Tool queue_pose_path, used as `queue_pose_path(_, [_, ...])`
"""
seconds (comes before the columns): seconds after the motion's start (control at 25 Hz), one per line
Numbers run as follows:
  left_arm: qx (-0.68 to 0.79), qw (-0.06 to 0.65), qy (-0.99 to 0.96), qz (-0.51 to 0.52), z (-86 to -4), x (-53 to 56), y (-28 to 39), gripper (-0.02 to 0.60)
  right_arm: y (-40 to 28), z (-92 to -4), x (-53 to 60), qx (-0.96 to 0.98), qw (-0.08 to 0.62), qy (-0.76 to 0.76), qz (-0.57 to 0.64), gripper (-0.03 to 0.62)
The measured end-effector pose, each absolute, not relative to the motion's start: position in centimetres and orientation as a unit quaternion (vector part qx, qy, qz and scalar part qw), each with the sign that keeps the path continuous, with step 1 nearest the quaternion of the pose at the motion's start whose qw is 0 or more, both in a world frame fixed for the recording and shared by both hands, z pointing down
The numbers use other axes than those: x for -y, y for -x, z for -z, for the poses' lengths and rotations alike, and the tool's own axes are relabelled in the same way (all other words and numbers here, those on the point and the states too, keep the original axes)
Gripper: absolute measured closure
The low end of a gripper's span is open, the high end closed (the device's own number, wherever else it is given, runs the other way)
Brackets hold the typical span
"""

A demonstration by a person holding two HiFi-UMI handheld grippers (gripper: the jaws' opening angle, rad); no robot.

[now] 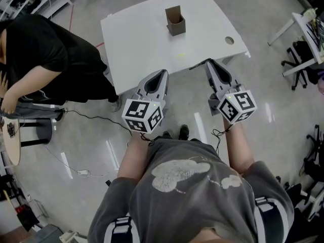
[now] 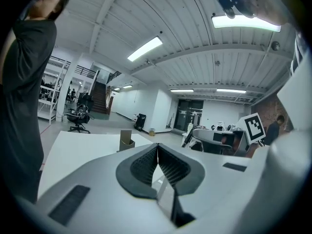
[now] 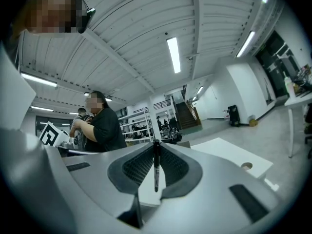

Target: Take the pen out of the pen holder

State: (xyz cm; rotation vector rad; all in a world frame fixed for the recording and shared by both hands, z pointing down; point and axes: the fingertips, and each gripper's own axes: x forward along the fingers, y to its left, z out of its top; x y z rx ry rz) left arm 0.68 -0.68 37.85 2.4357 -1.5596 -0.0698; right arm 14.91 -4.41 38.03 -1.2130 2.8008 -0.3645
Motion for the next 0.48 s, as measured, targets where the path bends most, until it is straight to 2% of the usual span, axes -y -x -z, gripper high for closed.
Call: queue_pose_path(0.48, [0.512,0.125,-0.849,0.022,-38.1,-4.7,2.2,0.572,-12.4,-37.4,-0.8,-0.898,0.029,0.426,0.105,0.547])
